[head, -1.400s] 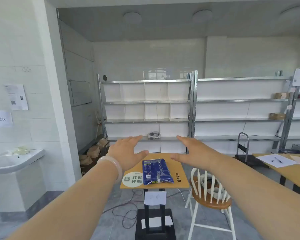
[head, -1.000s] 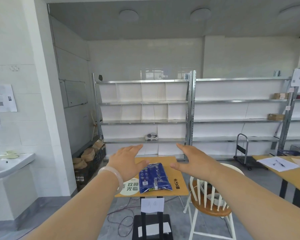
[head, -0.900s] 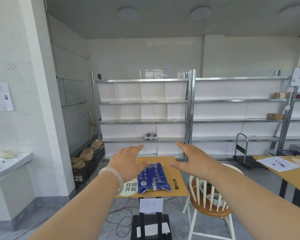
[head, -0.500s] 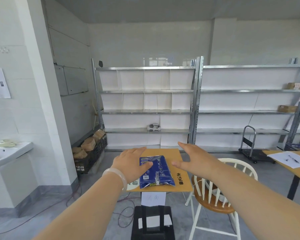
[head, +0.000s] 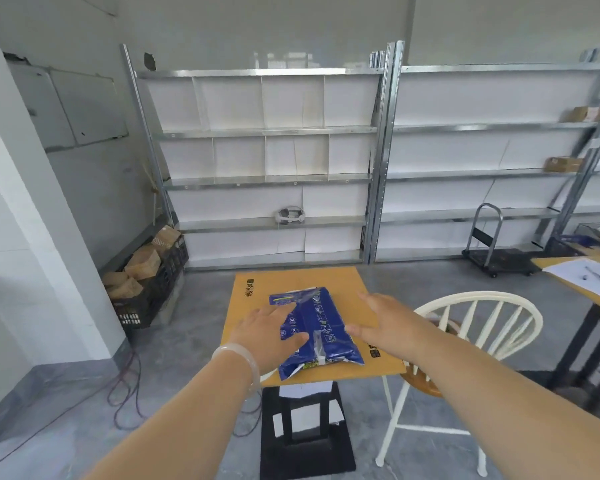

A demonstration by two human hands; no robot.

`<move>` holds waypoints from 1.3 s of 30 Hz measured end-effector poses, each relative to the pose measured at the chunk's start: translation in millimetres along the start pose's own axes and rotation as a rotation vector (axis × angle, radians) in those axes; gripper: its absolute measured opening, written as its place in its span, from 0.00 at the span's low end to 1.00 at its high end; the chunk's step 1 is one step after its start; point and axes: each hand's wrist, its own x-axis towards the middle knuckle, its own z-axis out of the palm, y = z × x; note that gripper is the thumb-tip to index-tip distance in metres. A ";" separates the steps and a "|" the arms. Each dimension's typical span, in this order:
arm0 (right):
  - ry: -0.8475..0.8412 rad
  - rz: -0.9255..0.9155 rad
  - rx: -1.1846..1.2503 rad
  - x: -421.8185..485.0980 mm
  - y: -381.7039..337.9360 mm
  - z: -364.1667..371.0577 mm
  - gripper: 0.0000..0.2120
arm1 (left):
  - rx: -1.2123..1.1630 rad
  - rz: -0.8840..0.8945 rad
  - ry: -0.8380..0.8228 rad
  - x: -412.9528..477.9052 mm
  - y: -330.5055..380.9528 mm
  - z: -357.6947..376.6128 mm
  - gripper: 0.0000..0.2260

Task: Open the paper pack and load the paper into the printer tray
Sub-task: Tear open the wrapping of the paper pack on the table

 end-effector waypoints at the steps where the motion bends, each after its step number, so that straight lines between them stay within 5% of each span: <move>1: -0.016 0.007 0.011 10.1 2.9 4.1 0.35 | -0.008 0.001 -0.014 12.0 -4.5 6.1 0.30; 23: -0.293 0.070 0.051 267.5 140.1 135.5 0.30 | -0.131 -0.267 -0.307 218.8 -71.0 192.4 0.30; 39: -0.110 -0.014 -0.080 339.1 172.0 232.9 0.23 | -0.023 -0.293 -0.019 240.6 -99.2 293.6 0.30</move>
